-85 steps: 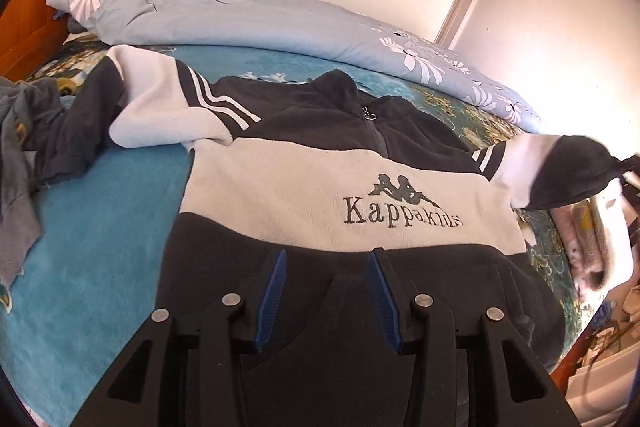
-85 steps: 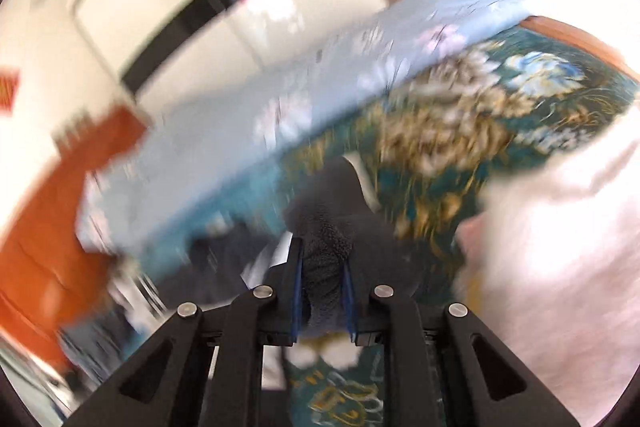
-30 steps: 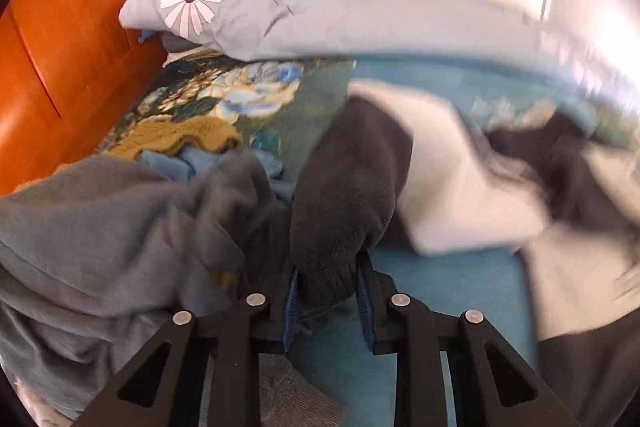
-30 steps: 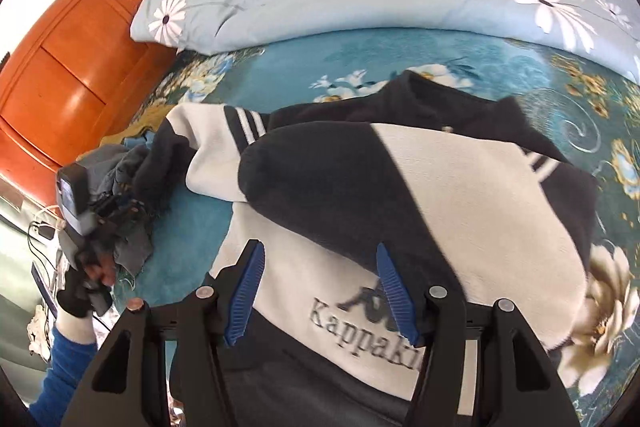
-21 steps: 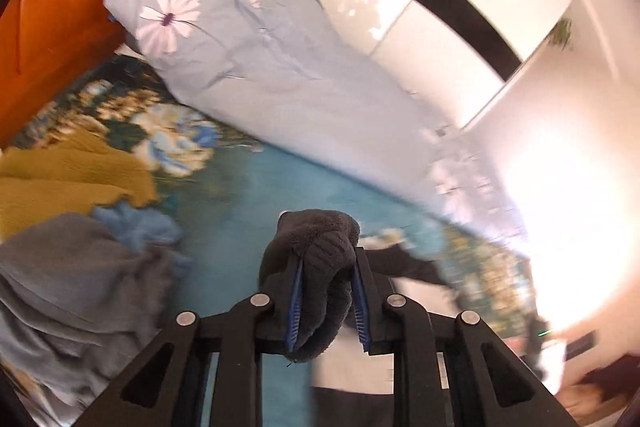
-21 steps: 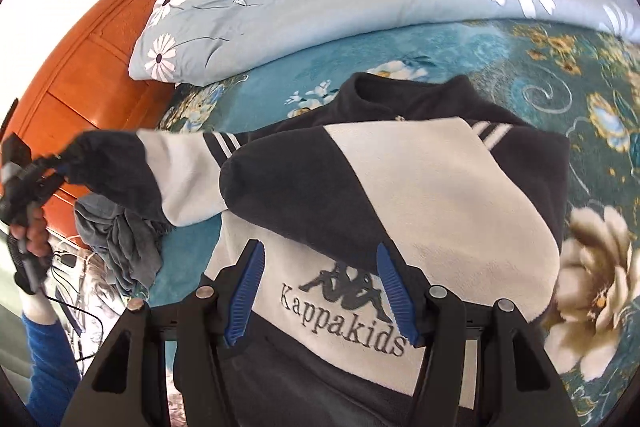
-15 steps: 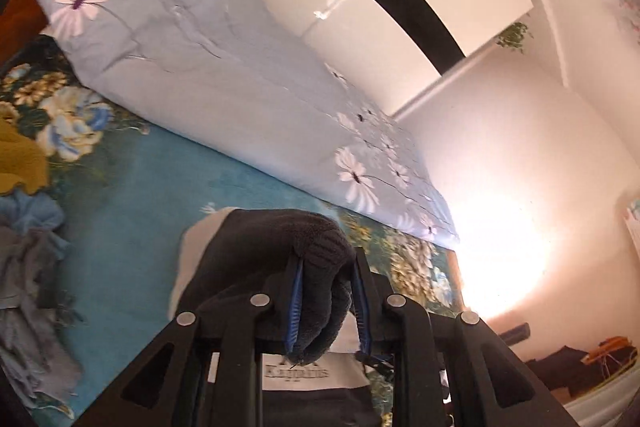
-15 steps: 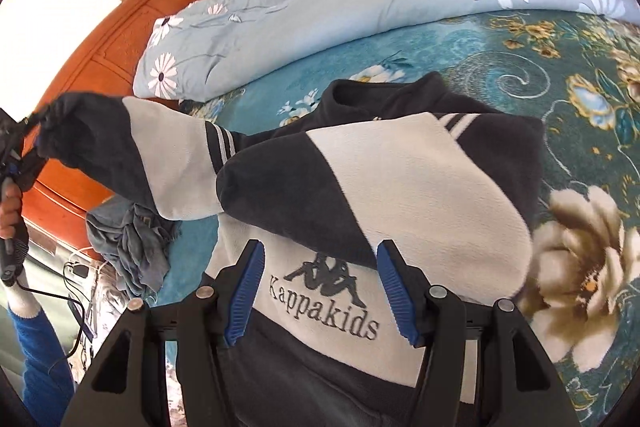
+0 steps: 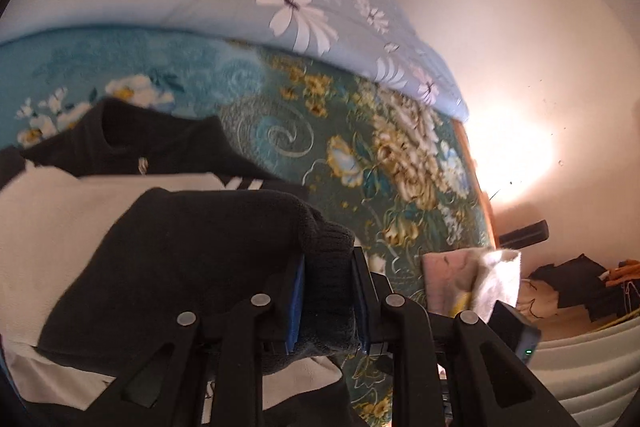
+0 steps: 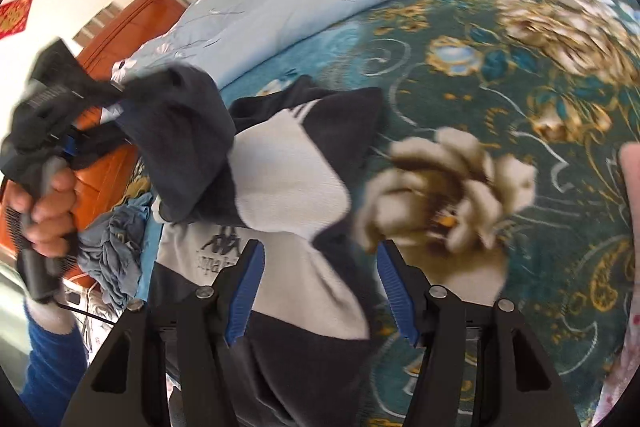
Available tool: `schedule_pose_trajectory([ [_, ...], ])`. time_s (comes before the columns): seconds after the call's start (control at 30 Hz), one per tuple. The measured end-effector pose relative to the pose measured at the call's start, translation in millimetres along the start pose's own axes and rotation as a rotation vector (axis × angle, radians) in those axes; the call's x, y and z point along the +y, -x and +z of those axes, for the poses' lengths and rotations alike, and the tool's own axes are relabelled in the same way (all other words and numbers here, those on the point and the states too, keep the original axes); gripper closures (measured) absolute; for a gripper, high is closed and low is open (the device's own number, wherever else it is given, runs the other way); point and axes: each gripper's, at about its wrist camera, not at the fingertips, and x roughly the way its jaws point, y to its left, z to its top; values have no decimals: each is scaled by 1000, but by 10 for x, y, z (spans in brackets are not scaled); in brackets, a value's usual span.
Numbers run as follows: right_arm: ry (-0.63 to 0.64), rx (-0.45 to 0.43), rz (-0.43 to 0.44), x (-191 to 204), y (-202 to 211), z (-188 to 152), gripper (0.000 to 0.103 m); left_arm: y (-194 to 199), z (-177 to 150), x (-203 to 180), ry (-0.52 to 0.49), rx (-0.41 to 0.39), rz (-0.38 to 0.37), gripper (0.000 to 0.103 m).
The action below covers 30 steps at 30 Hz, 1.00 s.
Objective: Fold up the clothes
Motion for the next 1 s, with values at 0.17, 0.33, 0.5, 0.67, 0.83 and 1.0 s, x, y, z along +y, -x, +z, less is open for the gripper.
schedule_pose_trajectory([
  [0.17,-47,34,-31,-317,-26,-134,43,-473,-268,346,140,169,-75,76],
  [0.33,-39,-13,85,-247,-110,-39,43,198,-357,363,79,25,-152,45],
  [0.5,-48,-47,195,52,-465,197,42,971,-490,755,50,-184,73,39],
  [0.67,-109,-23,209,136,-833,344,42,1323,-797,1522,120,-289,473,39],
  [0.83,-152,-46,197,182,-887,405,78,1251,-1092,2139,275,-223,341,39],
  [1.0,38,-249,59,469,-493,537,79,1185,-1214,2101,241,-254,271,38],
])
